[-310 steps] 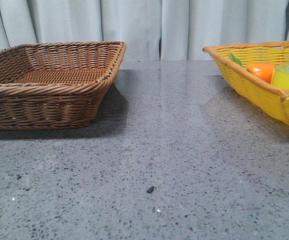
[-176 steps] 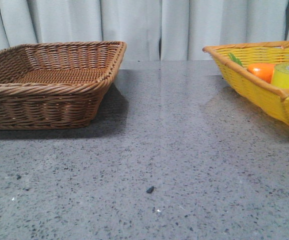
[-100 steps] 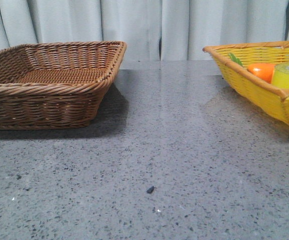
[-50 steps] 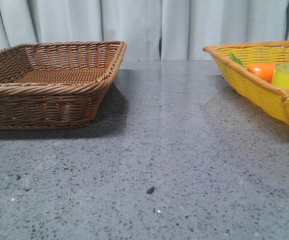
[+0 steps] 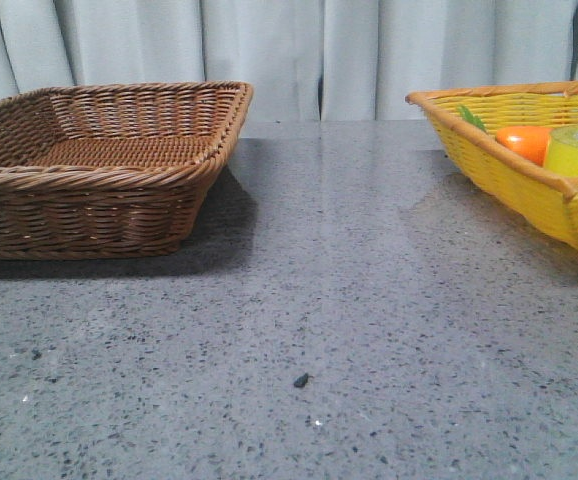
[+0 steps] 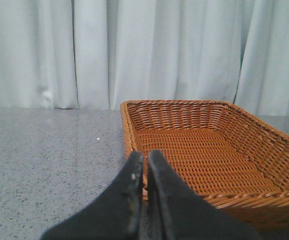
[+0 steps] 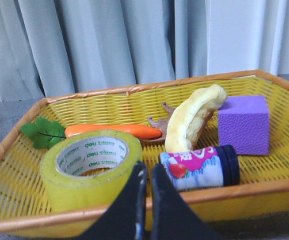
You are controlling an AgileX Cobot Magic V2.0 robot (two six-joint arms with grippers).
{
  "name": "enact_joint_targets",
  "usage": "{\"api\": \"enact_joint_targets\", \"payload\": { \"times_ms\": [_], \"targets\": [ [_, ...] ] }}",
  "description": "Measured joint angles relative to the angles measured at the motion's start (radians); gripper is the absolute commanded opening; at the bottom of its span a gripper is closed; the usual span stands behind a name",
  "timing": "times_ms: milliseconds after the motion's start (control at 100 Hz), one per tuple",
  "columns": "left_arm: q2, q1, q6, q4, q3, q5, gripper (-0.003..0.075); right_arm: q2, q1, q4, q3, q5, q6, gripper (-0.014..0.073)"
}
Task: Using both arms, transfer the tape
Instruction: 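Lower the right gripper into the yellow basket around the yellow tape roll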
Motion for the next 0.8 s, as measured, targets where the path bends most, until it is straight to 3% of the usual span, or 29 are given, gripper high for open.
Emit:
{"api": "enact_joint_targets", "payload": {
  "times_ms": [250,340,440,680,800],
  "targets": [
    [0.139,0.000,0.000,0.000,-0.142,0.108,-0.0021,0.244,0.000,0.000,-0.266,0.210,0.000,-0.0072],
    [0.202,0.000,0.000,-0.001,-0.185,0.138,-0.0021,0.348,0.010,0.000,-0.359,0.282,0.000,-0.0029],
    [0.261,0.000,0.000,-0.001,-0.219,0.149,-0.0021,0.481,0.049,0.000,-0.474,0.345,-0.016,0.0076],
    [0.338,0.000,0.000,-0.001,-0.240,0.151,-0.0021,0.803,0.180,0.010,-0.702,0.490,-0.035,0.0474],
    [0.342,0.000,0.000,-0.001,-0.240,0.151,-0.0021,0.962,0.241,0.013,-0.799,0.562,-0.037,0.0520]
  ]
}}
